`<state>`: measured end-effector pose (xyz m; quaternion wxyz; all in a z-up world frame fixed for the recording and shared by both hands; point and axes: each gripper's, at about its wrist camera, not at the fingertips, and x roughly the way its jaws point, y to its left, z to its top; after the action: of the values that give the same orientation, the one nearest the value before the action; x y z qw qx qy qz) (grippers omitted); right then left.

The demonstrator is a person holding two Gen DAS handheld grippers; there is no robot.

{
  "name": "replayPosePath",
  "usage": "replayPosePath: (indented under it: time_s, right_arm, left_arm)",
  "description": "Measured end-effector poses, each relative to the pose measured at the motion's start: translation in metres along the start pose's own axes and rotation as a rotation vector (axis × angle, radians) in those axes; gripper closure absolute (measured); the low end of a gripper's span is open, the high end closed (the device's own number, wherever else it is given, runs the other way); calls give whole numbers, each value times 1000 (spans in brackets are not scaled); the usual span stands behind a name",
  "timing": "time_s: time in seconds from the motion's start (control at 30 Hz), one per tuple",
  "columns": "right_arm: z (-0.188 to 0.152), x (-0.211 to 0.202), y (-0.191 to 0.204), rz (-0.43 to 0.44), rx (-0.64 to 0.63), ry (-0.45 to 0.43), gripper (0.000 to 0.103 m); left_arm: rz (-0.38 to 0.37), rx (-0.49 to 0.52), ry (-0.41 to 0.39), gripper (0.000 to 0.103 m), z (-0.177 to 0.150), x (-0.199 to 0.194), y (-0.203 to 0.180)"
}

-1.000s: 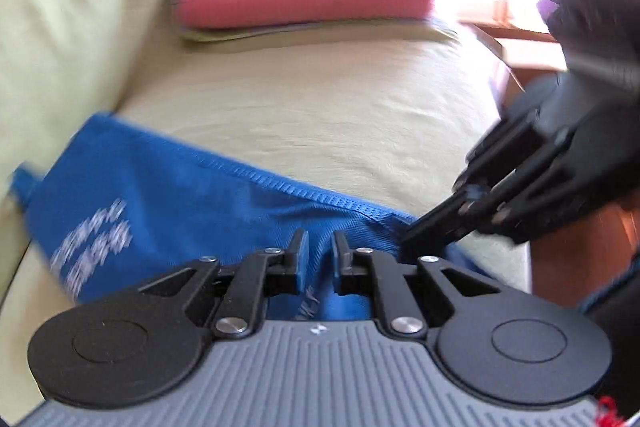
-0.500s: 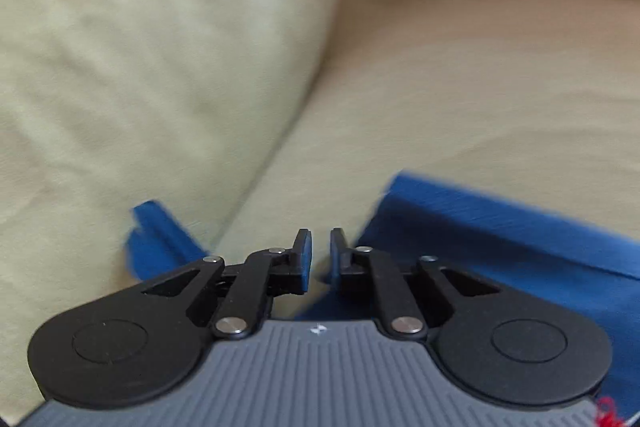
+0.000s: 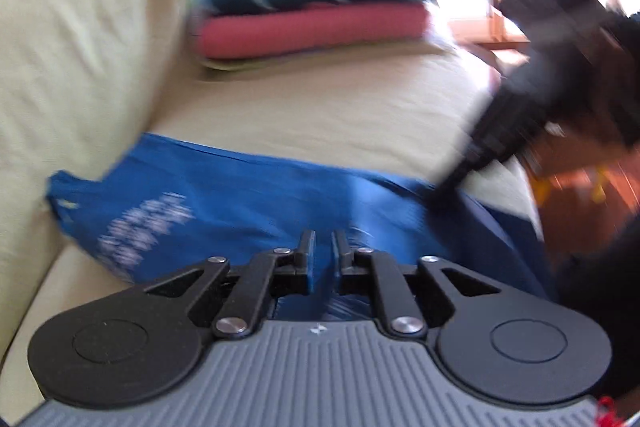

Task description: Fold shopping bag

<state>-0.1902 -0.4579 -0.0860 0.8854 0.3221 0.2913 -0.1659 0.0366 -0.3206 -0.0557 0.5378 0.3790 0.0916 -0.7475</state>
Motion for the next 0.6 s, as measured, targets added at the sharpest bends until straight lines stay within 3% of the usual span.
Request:
replayPosePath:
  time_s: [0.07,0.13,0.23,0.37,0.43,0.53,0.6]
  right_arm:
    - [1,-1,0,-1,-5,5,103]
    - [2,-3,1,-9,-15,9,103]
    - [3,-5,1,-20,-15,11,103]
    - [5,-4,2,-24,-15,15,103]
    - [6,-4,1,-28,-10,16,103]
    - [5,-6,2,-28,-3,17,103]
    - [4,-6,2,-30,1,13,103]
  left_arm:
    - [-1,8,-2,85,-11,14,2]
    - [13,-90,-38,85,-13,28,39]
    - [158,-87,-22,85,-13,55,95]
    - [287,-84,18,85,-8,93,153]
    - [434,-42,72,86,3,117,177]
    - [568,-23,224,97,19,126,184]
    - [517,-90,113,96,28,89,169]
